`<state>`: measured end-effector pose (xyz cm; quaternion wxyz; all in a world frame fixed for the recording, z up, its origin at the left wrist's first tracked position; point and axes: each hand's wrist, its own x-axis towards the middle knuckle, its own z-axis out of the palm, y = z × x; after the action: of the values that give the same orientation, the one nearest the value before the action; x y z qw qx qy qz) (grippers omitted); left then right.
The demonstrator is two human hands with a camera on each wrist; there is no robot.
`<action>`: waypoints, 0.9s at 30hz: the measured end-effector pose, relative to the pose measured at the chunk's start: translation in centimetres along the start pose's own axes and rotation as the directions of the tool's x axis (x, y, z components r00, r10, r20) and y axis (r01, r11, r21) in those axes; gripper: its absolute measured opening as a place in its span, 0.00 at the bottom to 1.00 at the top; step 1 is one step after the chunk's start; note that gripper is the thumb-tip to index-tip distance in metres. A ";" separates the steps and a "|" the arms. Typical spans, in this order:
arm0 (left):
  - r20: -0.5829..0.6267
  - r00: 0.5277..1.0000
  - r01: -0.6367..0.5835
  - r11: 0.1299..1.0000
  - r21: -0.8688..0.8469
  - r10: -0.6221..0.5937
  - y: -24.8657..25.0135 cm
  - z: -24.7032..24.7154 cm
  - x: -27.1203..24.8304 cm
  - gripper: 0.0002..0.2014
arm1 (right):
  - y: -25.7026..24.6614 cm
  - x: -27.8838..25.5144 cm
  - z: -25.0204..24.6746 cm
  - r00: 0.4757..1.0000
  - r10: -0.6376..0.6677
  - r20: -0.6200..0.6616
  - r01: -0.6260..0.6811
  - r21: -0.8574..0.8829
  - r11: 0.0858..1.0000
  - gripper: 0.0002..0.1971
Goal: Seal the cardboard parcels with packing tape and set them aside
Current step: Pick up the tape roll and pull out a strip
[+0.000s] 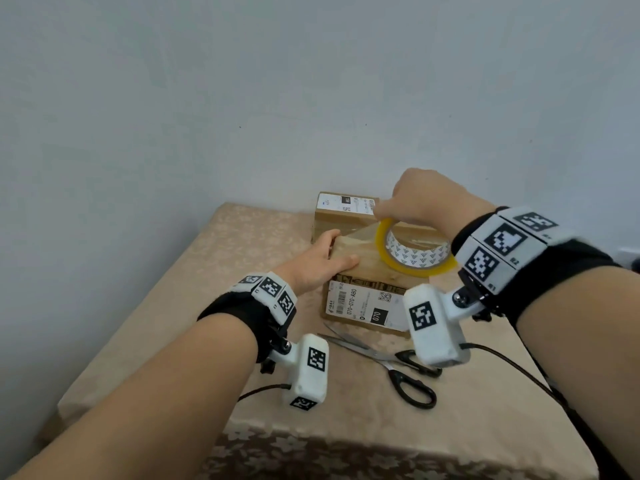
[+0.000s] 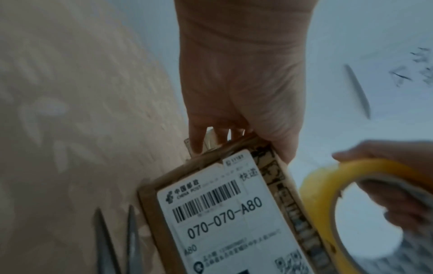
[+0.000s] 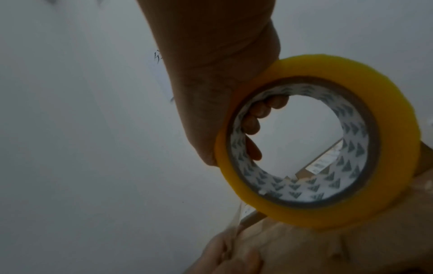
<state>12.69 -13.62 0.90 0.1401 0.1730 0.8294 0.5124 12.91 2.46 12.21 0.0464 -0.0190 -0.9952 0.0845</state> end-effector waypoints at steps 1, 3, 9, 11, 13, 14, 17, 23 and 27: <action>-0.001 1.000 -0.019 0.993 0.119 0.019 0.2 -0.2 0.0 0.38 | -0.1 -0.2 0.1 1.000 -0.005 -0.021 0.004 -0.011 1.000 0.19; 0.024 0.998 -0.063 0.918 0.393 0.058 0.7 -0.4 0.0 0.38 | -0.2 -0.6 -0.1 0.999 -0.002 -0.052 0.001 -0.014 1.000 0.17; 0.129 0.991 -0.129 0.599 0.791 0.044 1.6 -0.5 0.2 0.31 | -0.1 -1.1 0.2 0.995 -0.021 -0.096 0.018 -0.029 0.999 0.17; 0.152 0.987 -0.152 0.494 0.856 0.040 1.9 -0.5 0.4 0.30 | -0.2 -1.1 0.3 0.995 -0.036 -0.098 0.033 -0.034 0.999 0.17; 0.171 0.985 -0.168 0.431 0.887 0.031 2.2 -0.1 0.7 0.34 | -0.5 -0.9 0.3 0.995 -0.044 -0.095 0.042 -0.020 0.999 0.17; 0.184 0.983 -0.176 0.423 0.889 0.023 2.2 0.2 0.9 0.38 | -0.7 -0.8 0.3 0.994 -0.045 -0.096 0.045 -0.005 0.999 0.17; 0.205 0.979 -0.195 0.419 0.887 0.022 1.9 0.7 1.3 0.49 | -0.6 -0.2 0.3 0.996 -0.048 -0.081 0.055 0.086 0.995 0.13; 0.186 0.981 -0.190 0.483 0.854 0.058 1.7 0.4 1.1 0.45 | 1.4 0.1 0.0 1.000 0.001 -0.027 0.007 0.297 0.955 0.17; 0.177 0.984 -0.165 0.500 0.850 0.024 2.3 0.1 0.8 0.44 | 1.8 -0.3 -1.3 0.999 -0.016 -0.028 0.020 0.152 0.988 0.19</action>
<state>12.34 -12.28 2.86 0.0658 0.3010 0.9510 0.0256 13.41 4.46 13.12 0.0615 -0.0075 -0.9853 0.1594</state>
